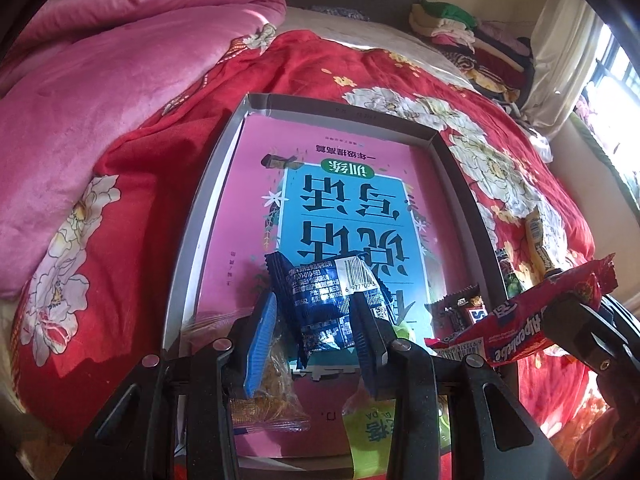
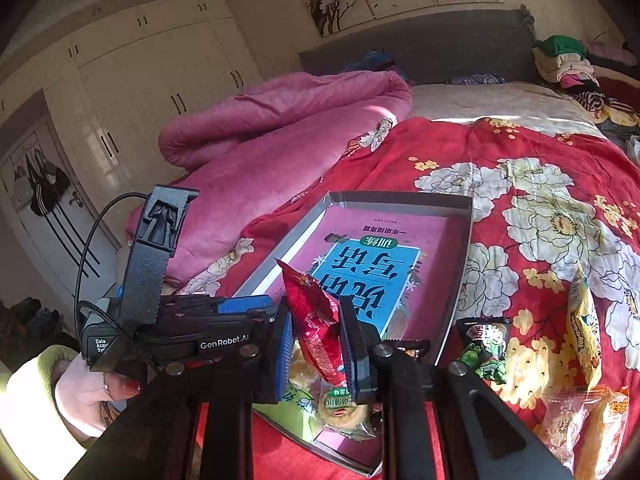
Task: Organize snacks
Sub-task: 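Carry the blue bag and red sausage pack over the tray with both tools, then lower the blue bag into the tray with the left tool while the right tool lowers the red pack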
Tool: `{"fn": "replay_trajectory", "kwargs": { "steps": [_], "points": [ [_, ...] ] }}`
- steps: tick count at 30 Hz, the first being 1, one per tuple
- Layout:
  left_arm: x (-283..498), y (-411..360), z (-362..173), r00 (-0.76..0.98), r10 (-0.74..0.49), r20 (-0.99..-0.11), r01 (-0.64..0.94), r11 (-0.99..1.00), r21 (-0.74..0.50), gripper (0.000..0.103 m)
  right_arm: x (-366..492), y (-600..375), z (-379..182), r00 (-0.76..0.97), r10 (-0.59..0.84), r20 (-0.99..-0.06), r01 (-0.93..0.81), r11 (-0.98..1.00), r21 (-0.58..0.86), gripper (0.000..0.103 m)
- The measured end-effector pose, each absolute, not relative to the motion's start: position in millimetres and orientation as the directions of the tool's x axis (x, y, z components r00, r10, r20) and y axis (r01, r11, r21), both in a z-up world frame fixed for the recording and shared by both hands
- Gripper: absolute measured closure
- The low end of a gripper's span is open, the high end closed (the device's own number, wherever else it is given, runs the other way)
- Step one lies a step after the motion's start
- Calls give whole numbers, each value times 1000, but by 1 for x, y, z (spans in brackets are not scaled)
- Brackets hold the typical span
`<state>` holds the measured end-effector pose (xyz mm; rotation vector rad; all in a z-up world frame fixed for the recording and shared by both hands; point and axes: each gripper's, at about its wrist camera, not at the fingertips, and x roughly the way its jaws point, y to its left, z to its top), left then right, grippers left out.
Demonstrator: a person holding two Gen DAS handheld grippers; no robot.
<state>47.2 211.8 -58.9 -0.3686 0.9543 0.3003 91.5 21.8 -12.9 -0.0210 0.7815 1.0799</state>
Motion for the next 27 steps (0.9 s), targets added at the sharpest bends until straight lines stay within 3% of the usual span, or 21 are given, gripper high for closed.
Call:
{"fn": "replay_trajectory", "kwargs": {
  "steps": [13, 27],
  "points": [
    [53, 210, -66, 546, 71, -835, -391, 903, -179, 64, 122, 13, -41, 193, 783, -591, -698, 533, 478, 80],
    [56, 209, -68, 561, 56, -826, -375, 907, -193, 63, 135, 4, -65, 194, 753, -629, -639, 583, 502, 79]
  ]
}}
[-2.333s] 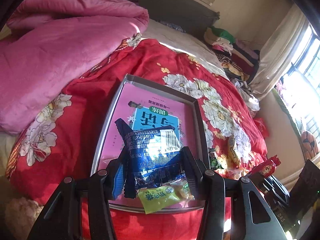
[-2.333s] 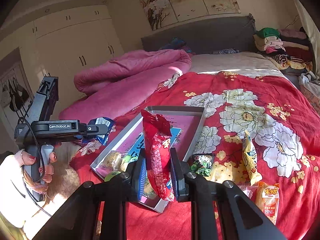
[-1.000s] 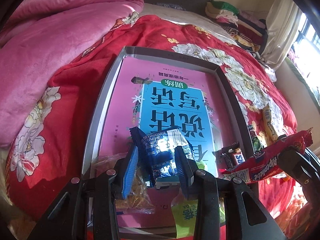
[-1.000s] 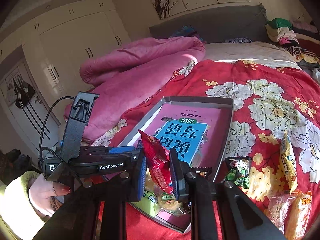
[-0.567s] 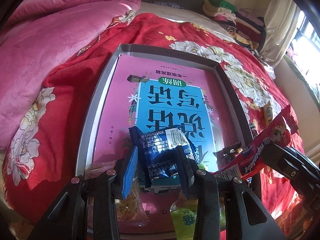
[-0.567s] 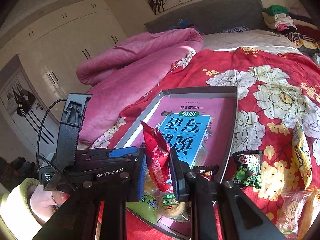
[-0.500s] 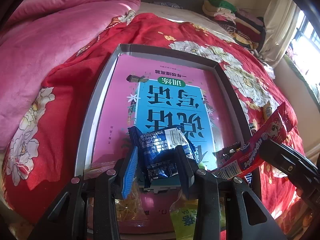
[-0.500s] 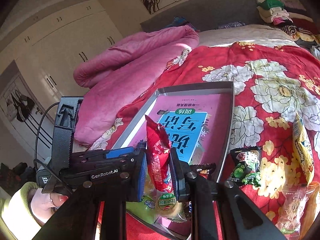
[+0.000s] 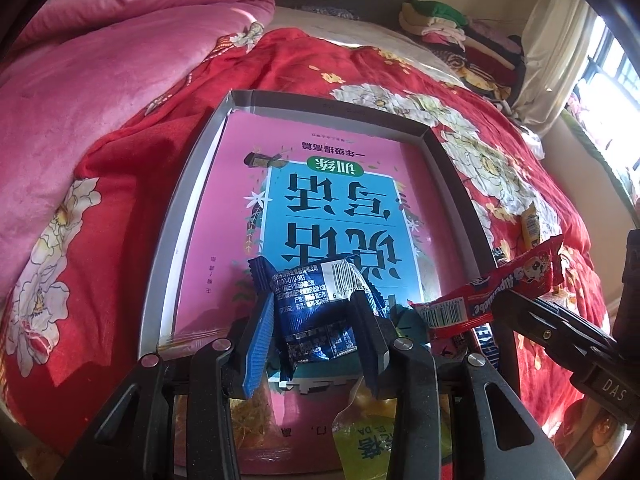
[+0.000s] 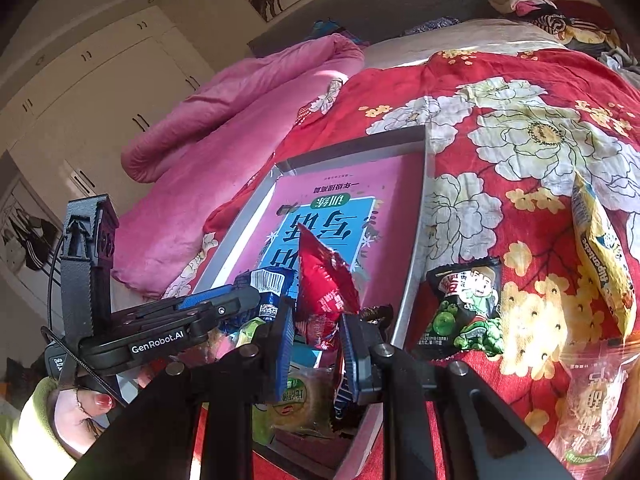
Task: Organize snacks
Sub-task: 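Lower the blue bag into the tray with the left tool while the right tool lowers the red pack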
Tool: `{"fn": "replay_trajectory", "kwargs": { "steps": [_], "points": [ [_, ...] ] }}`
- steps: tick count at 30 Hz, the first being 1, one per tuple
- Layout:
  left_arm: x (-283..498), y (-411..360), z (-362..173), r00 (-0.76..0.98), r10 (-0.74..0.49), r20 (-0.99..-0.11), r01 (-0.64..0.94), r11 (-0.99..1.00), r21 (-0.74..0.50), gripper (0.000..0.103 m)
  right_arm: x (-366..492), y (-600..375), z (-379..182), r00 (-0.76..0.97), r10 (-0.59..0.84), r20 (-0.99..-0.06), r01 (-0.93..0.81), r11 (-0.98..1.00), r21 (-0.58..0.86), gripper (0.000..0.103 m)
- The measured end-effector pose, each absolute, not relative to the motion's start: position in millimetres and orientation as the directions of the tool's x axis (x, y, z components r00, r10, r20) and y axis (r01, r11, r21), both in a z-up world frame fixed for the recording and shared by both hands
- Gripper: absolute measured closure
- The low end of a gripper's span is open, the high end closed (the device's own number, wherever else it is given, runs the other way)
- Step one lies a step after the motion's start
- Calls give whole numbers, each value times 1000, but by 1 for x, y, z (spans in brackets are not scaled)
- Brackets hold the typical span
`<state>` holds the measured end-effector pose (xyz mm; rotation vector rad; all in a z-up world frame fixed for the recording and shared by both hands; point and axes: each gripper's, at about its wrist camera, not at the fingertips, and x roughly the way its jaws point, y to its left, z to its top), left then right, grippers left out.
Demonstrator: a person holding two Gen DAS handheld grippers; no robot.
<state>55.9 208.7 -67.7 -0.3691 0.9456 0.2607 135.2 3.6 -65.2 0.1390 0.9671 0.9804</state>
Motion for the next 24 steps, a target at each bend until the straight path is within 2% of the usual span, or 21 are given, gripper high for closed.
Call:
{"fn": "replay_trajectory", "kwargs": {
  "steps": [5, 10, 24],
  "points": [
    [57, 208, -69, 566, 50, -823, -366, 909, -197, 60, 136, 0, -65, 205, 744, -636, -640, 593, 488, 78],
    [58, 206, -69, 566, 50, -823, -359, 913, -191, 58, 135, -2, -65, 212, 740, -639, -635, 601, 485, 70],
    [58, 204, -69, 569, 40, -821, -348, 917, -196, 54, 125, 8, -62, 190, 741, -644, -672, 577, 465, 67]
  ]
}}
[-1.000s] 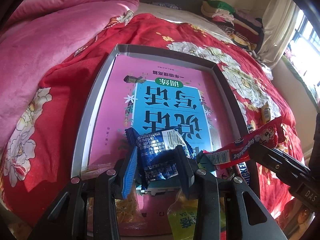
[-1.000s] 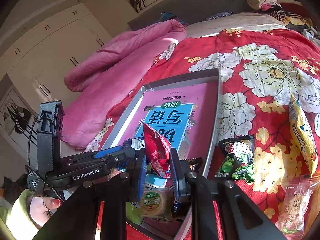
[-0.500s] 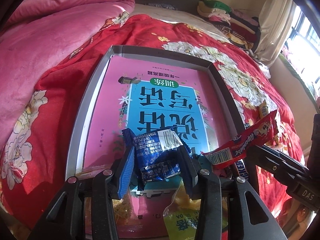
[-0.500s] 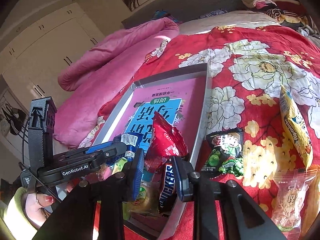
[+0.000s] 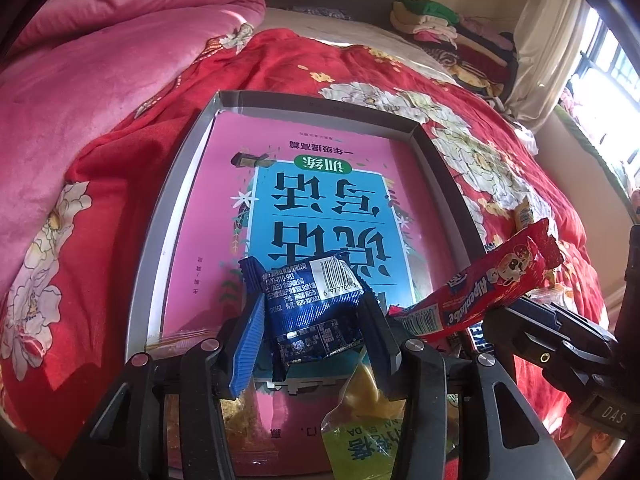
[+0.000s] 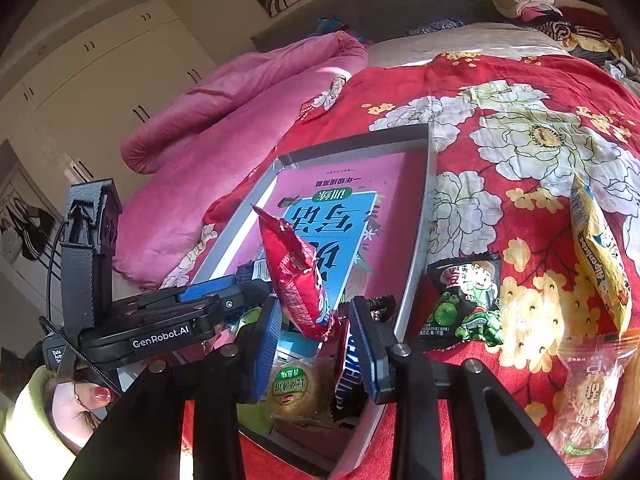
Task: Organize snacks
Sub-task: 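Lower the blue bag into the tray with the left tool while the right tool lowers the red pack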
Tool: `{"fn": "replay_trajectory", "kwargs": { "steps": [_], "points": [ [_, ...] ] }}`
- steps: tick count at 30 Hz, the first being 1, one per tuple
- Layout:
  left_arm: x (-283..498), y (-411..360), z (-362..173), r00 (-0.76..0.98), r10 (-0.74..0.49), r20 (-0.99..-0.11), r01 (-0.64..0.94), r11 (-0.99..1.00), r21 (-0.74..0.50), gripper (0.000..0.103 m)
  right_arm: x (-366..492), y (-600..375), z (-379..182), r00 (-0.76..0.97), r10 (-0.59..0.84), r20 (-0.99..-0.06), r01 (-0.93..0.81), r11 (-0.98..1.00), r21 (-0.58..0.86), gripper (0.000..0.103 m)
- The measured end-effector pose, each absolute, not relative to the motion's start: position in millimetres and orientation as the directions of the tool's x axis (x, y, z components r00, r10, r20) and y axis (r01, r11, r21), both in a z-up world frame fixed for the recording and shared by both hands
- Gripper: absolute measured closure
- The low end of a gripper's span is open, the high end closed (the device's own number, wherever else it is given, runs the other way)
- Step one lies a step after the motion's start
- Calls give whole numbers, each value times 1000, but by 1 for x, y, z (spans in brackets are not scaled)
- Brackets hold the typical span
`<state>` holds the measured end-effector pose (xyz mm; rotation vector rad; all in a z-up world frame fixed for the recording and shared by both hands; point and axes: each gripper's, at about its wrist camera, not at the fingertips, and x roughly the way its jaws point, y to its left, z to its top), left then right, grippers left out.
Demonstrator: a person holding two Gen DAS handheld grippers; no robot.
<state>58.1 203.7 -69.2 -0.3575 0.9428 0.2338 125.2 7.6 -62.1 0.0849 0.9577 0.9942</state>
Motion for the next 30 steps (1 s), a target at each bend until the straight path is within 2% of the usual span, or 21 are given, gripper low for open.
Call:
{"fn": "replay_trajectory", "kwargs": {
  "steps": [30],
  "points": [
    [49, 208, -60, 604, 22, -796, -344, 909, -236, 53, 88, 20, -59, 127, 720, -682, -774, 502, 385, 61]
  ]
}}
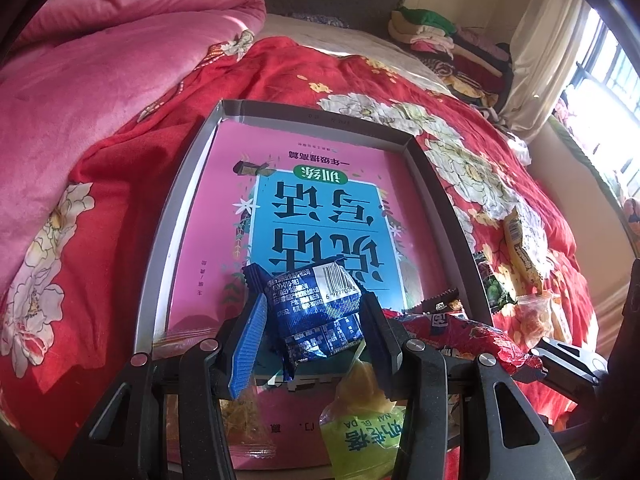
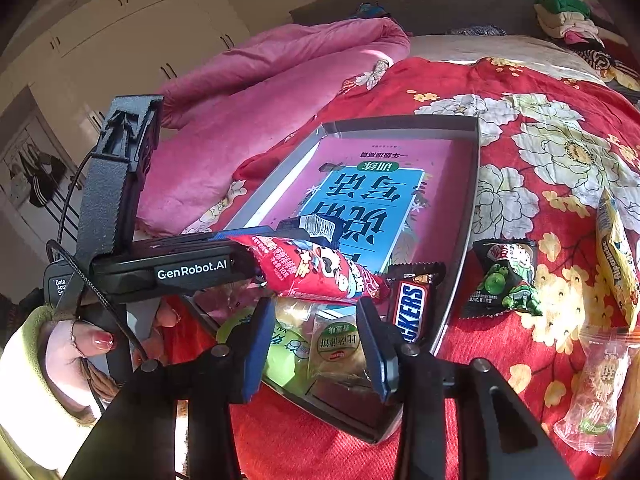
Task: Organize snacks
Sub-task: 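Lower the blue bag into the tray with the left tool while the right tool lowers the red pack, then open both tools to release the blue bag and red pack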
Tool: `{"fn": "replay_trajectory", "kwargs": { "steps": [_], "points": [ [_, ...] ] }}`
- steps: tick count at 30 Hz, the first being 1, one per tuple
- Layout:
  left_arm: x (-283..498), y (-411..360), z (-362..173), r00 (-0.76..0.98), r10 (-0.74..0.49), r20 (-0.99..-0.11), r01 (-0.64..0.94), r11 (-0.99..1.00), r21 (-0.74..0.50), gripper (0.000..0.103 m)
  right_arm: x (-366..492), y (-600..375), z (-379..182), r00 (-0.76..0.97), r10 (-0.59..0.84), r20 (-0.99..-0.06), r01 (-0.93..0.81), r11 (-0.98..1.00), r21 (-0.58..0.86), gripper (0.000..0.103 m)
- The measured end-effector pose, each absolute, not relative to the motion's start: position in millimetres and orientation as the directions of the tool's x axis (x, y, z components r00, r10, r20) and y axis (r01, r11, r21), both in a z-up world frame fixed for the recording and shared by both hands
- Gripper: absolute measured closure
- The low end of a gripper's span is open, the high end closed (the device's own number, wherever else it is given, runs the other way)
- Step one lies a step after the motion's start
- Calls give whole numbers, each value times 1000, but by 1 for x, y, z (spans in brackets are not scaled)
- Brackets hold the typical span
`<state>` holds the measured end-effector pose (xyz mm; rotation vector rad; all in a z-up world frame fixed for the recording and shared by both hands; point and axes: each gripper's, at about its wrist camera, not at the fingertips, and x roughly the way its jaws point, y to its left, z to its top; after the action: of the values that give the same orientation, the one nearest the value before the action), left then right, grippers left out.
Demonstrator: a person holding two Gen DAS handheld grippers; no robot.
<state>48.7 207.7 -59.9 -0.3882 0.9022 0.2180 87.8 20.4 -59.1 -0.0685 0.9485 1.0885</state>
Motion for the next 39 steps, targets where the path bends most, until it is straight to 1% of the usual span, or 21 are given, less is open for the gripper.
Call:
{"fn": "replay_trajectory", "kwargs": {
  "steps": [6, 8, 11, 13, 22, 24, 26, 36, 39],
  "points": [
    [46, 210, -56, 617, 22, -787, -344, 907, -244, 52, 84, 17, -53, 149, 718, -680, -785, 504, 360, 56],
    [45, 210, -54, 619, 30, -785, -347, 907, -239, 45, 85, 16, -52, 162, 715, -680, -787, 510, 348, 55],
    [44, 210, -52, 625, 37, -779, -347, 908, -236, 43, 84, 14, -49, 177, 714, -677, -786, 516, 339, 53],
    [43, 209, -51, 629, 40, -776, -347, 908, -234, 41, 84, 12, -48, 187, 712, -676, -785, 522, 333, 48],
    [38, 213, -45, 635, 64, -769, -361, 906, -223, 37, 83, 9, -44, 204, 710, -673, -787, 529, 319, 46],
    [35, 216, -43, 643, 69, -763, -368, 902, -228, 35, 83, 8, -43, 205, 712, -672, -787, 528, 319, 45],
    [33, 219, -40, 650, 70, -756, -373, 896, -239, 31, 82, 7, -41, 207, 714, -669, -787, 528, 319, 45],
    [23, 222, -28, 676, 90, -732, -383, 891, -244, 29, 78, -2, -30, 240, 728, -642, -793, 529, 303, 44],
    [20, 219, -23, 686, 89, -722, -375, 893, -247, 29, 76, -7, -23, 268, 732, -627, -795, 535, 285, 38]
  ]
}}
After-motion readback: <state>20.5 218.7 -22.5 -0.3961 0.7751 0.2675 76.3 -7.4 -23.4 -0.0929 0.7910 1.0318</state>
